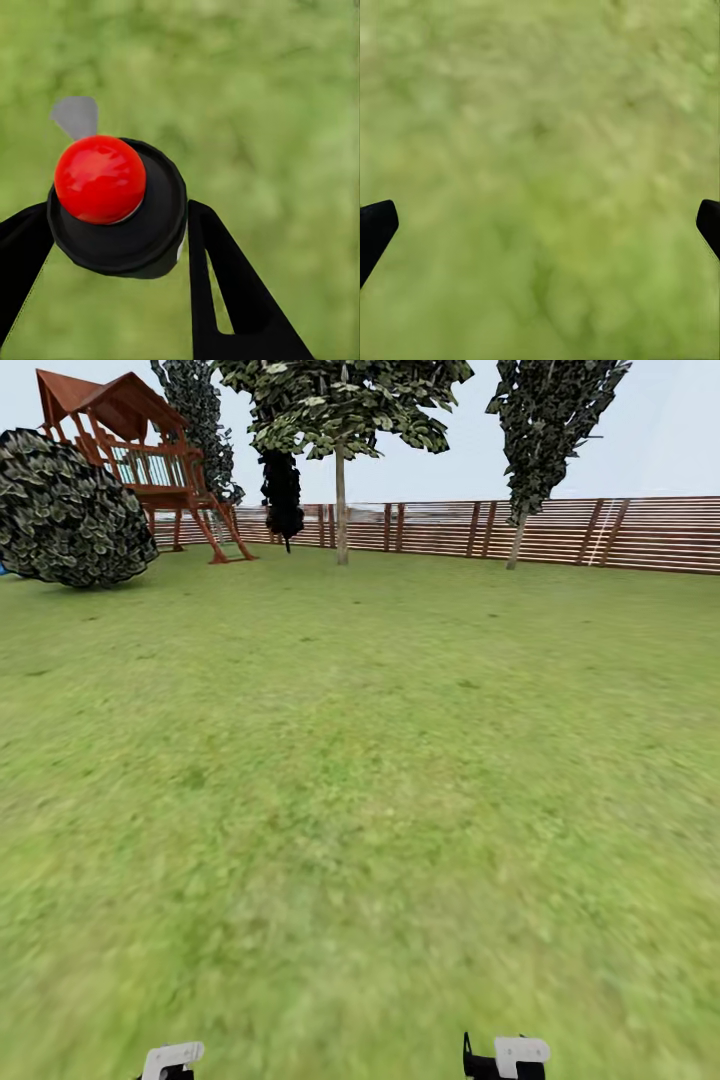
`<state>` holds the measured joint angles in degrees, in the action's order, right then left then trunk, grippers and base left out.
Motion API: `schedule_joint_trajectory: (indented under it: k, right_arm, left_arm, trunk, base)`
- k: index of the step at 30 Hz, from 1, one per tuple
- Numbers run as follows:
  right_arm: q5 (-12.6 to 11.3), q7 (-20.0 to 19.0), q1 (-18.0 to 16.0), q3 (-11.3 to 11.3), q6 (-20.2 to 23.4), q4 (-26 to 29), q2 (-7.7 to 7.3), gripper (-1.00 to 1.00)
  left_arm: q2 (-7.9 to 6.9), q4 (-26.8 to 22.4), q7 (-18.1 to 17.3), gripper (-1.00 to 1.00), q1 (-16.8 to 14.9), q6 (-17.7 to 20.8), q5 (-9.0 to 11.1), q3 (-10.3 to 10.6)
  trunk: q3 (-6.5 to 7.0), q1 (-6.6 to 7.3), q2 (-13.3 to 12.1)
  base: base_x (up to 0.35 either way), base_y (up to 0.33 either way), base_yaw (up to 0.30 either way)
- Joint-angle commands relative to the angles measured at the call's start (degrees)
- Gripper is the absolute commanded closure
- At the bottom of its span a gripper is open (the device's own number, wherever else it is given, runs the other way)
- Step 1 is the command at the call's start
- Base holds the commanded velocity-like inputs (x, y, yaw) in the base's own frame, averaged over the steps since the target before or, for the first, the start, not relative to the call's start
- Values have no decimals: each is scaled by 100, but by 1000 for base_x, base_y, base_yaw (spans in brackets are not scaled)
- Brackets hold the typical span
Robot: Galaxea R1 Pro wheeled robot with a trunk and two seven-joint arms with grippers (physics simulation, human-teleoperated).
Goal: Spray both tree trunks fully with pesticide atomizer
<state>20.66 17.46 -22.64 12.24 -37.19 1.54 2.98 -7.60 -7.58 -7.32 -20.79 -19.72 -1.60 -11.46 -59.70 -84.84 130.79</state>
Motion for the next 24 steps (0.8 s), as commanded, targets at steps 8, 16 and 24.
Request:
schedule_joint_trajectory:
  k: [8,16,24]
  right_arm:
    - [61,38,-3,32,-8,-4,2,-100]
    - [61,38,-3,33,-8,-4,5,-100]
    - [61,38,-3,33,-8,-4,4,-100]
  left_arm:
    - [-4,4,-41,100,-4,-13,-15,-50]
    - [-5,7,-41,100,-4,-14,-15,-50]
    - [-5,11,-41,100,-4,-14,-16,-50]
  trunk:
    - [-5,-3,2]
    - [-5,-3,2]
    - [-5,-3,2]
  base:
    - [337,0,0]
    - [337,0,0]
    - [337,0,0]
